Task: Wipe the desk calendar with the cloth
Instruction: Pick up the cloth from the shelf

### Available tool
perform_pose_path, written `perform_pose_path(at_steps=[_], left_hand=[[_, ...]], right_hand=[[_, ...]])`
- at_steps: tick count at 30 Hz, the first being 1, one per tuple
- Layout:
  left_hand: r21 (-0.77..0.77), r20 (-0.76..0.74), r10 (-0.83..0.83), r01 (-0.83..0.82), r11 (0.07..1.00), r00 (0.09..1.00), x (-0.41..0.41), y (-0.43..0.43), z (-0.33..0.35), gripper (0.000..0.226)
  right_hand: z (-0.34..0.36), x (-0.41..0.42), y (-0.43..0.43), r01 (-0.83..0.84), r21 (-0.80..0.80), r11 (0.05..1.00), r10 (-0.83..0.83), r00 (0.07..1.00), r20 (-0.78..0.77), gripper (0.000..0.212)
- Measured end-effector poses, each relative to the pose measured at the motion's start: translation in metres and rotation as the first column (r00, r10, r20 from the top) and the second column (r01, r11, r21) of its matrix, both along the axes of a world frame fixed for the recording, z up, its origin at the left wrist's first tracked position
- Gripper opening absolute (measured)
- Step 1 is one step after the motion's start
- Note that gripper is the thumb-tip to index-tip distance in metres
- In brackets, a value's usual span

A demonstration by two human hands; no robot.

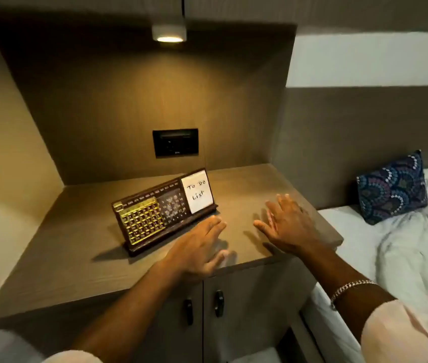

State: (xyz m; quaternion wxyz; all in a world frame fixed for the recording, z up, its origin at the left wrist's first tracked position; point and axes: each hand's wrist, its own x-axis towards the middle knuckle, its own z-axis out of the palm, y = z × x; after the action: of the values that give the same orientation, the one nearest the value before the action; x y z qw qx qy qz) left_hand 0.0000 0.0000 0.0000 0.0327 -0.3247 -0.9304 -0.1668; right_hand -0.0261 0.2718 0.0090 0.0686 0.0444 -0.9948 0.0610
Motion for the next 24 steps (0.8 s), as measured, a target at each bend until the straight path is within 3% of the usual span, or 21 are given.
perform_pose_path(at_steps=[1,3,7,12,18,21,24], left_hand=[[-0.034,0.057,-0.018,0.02,0.999,0.998,-0.007,-0.001,-0.012,0.075],[-0.108,0.078,-0.046,0.054,0.993,0.996,-0.018,-0.004,-0.028,0.074],[-0.226,0.043,-0.063,0.072,0.972,0.997,-0.033,-0.003,-0.048,0.074],[-0.279,0.008,-0.069,0.068,0.958,0.998,-0.037,-0.001,-0.051,0.079],[-0.309,0.067,-0.044,0.062,0.949,0.997,-0.035,0.001,-0.045,0.077],[-0.217,0.19,-0.029,0.071,0.973,0.981,-0.027,-0.002,-0.025,0.075],[-0.049,0.125,-0.053,0.06,0.997,0.991,-0.009,-0.02,0.004,0.075]], right_hand=[[-0.01,0.0,0.001,0.041,0.016,0.999,-0.042,0.996,0.072,0.089],[-0.032,-0.001,0.005,0.088,0.062,0.994,-0.092,0.994,0.061,0.091],[-0.059,-0.007,0.009,0.202,-0.036,0.979,-0.198,0.976,0.091,0.08],[-0.059,-0.009,0.013,0.196,-0.031,0.98,-0.192,0.976,0.101,0.066],[-0.047,-0.02,0.02,0.127,0.096,0.987,-0.132,0.99,0.053,0.055],[-0.033,-0.018,0.025,0.043,0.121,0.992,-0.049,0.998,0.044,0.055],[-0.018,-0.009,0.015,0.0,0.044,0.999,0.003,0.998,-0.061,0.047]])
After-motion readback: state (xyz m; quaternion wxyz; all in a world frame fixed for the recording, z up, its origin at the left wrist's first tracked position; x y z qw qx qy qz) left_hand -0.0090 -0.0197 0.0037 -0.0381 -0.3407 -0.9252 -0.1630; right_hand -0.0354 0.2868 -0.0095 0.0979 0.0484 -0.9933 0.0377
